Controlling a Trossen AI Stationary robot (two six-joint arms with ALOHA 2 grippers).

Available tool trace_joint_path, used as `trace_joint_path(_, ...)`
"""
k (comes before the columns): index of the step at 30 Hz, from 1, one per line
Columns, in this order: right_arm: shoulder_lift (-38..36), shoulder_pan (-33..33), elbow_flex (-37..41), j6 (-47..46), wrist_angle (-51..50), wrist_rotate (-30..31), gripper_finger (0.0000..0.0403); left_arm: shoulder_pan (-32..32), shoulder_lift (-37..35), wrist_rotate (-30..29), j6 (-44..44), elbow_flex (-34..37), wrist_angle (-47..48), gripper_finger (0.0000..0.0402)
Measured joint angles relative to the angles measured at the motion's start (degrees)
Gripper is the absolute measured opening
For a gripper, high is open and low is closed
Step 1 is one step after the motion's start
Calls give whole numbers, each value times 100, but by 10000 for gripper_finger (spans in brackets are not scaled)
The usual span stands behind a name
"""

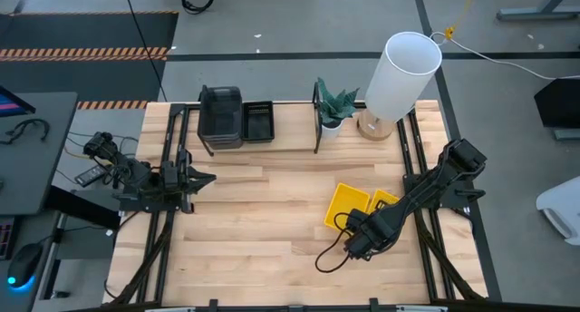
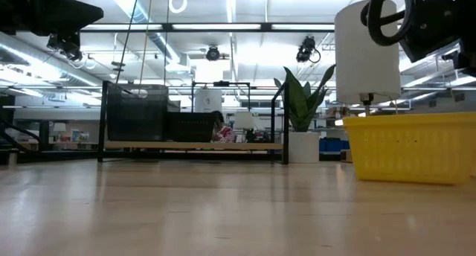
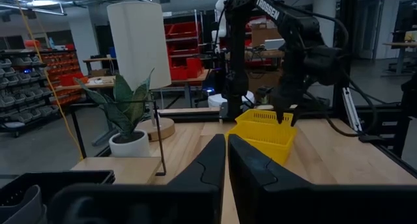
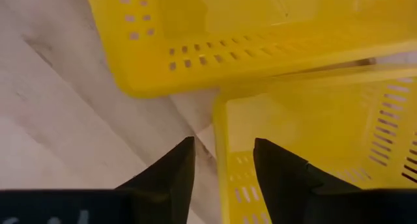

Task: Stack baskets on shelf by color
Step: Stack the yellow basket on top of the stacked yellow basket

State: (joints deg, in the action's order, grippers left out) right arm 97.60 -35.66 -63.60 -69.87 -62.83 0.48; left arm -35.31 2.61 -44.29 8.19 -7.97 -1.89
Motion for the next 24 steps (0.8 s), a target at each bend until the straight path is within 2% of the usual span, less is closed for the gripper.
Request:
trace_joint_path(7,0,-2,324,61,187,-34,102,-2,0,0,0,0,3,36)
trace_joint_path(14,2,0,551,99,283,-472,14,-2,0,0,0,0,2,28)
trace_joint_path(19,4,-2,133,60,-238,-634,17,-2,0,0,0,0,3,24)
trace_joint_path(24,4,-2,-777,-82,-1102,-241,8,0,0,0,0,0,4,33)
